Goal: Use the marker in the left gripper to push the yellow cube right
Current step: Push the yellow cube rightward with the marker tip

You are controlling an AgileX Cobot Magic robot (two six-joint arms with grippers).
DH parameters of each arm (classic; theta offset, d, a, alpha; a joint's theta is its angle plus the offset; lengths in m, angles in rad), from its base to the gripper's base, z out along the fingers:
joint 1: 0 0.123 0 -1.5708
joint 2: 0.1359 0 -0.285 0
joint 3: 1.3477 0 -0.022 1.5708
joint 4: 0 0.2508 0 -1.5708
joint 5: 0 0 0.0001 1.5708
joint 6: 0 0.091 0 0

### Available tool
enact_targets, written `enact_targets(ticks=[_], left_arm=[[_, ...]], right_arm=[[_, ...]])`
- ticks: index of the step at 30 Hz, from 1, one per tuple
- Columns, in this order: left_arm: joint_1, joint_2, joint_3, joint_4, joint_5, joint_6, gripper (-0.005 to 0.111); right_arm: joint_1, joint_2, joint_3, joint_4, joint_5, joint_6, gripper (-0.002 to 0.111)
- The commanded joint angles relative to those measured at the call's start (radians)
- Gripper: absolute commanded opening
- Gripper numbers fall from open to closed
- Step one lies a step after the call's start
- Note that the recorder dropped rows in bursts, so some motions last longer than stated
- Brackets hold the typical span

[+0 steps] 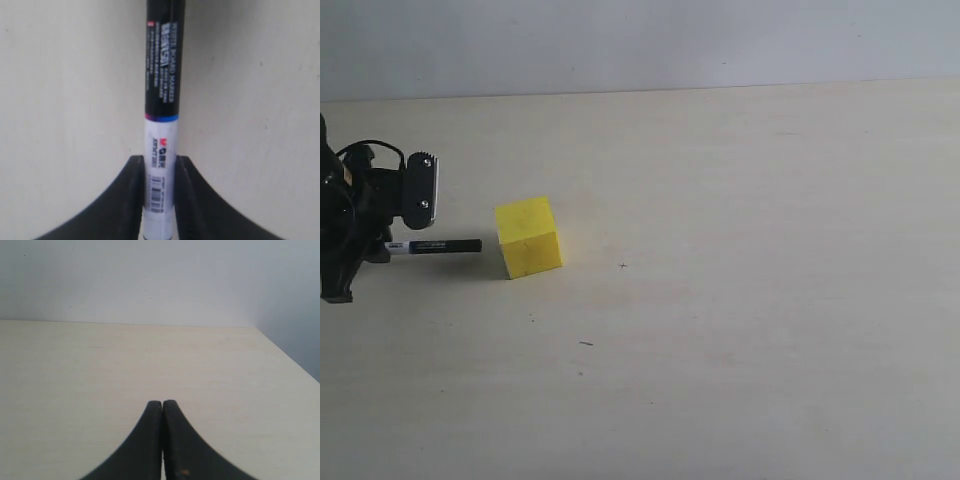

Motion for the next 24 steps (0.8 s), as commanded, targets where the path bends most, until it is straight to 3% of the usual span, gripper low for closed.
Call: enact_targets(ticks=[1, 6, 16, 19, 24], left_arm=[[-0.089, -0.007, 0.004, -0.030, -0.085, 0.006, 0.000], [-0.124, -0.007, 0.004, -0.021, -0.085, 0.002, 0.000], [-0.065, -0.007, 0.004, -0.021, -0.061, -0.031, 0.000], [-0.098, -0.007, 0.004, -0.026, -0.097, -0.031, 0.000], [-0.215, -0.007, 0.004, -0.023, -0.100, -0.027, 0.000]], right_arm=[[-0.006, -0.005, 0.006, 0.000, -0.014, -0.006, 0.000], [-0.006, -0.005, 0.006, 0.000, -0.014, -0.006, 0.000], [-0.006, -0.005, 0.006, 0.000, -0.014, -0.006, 0.000], [-0.006, -0.005, 0.006, 0.000, -0.014, -0.006, 0.000], [-0.006, -0.005, 0.006, 0.000, -0.014, -0.006, 0.000]])
